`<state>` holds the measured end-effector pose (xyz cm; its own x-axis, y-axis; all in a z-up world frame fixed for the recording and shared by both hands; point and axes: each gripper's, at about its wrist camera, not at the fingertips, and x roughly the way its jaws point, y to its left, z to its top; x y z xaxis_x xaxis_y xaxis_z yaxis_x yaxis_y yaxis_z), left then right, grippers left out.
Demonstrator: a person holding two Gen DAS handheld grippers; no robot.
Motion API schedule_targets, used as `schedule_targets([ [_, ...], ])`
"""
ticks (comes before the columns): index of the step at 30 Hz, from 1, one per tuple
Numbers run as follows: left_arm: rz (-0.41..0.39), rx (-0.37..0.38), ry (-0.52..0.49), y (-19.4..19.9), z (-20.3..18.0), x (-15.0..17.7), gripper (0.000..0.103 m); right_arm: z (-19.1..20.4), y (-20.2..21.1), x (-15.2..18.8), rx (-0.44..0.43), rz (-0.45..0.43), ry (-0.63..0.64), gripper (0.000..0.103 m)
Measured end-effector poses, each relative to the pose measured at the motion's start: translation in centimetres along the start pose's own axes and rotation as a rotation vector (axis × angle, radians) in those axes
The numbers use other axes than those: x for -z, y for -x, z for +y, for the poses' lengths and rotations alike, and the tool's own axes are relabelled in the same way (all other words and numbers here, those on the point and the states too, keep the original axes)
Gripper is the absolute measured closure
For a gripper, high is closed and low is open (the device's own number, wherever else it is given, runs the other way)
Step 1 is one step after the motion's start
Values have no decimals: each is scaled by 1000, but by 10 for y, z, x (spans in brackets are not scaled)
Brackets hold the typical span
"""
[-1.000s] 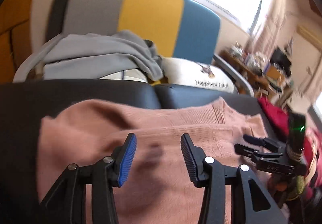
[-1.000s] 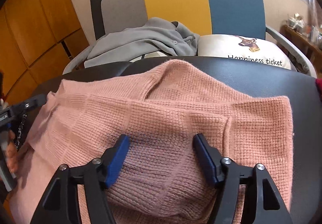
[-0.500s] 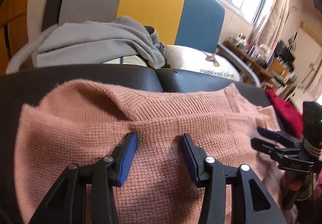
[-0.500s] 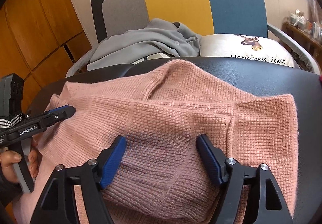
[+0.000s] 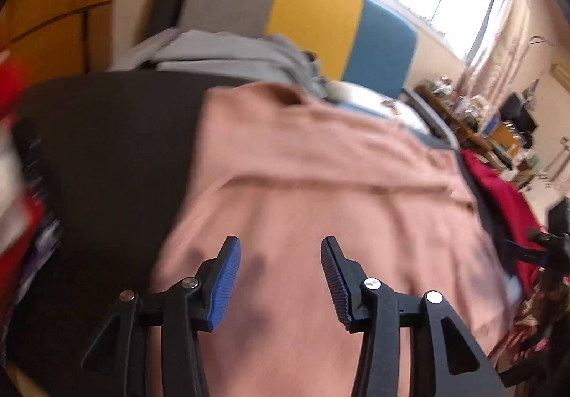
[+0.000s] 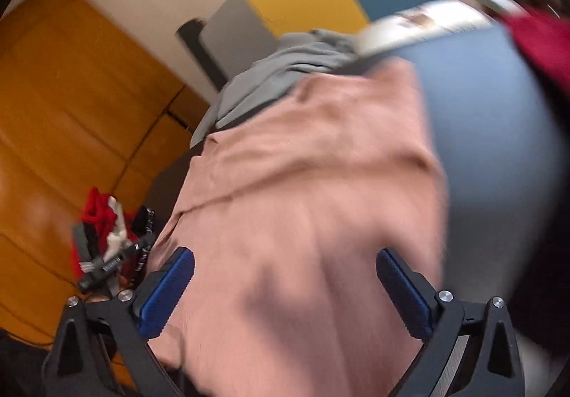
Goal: Fold clothes
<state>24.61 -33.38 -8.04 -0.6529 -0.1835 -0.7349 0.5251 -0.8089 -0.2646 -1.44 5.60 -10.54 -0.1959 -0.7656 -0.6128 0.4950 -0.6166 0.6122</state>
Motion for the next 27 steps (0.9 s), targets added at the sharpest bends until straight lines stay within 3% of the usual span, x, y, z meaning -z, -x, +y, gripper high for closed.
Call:
schedule_targets([
  [4, 22, -31, 64, 27, 29, 33, 51, -43, 46, 56, 14, 3, -161, 0],
  [8, 55, -56, 89, 38, 42, 56, 51, -53, 52, 88, -98, 0, -236, 0],
  [14, 82, -84, 115, 50, 46, 88, 51, -40, 29, 97, -217, 44, -213, 0],
  [21, 116, -39, 177, 50, 46, 119, 50, -36, 20, 103, -250, 38, -198, 0],
  [27, 117, 17, 242, 47, 43, 125, 50, -24, 19, 112, -232, 36, -137, 0],
])
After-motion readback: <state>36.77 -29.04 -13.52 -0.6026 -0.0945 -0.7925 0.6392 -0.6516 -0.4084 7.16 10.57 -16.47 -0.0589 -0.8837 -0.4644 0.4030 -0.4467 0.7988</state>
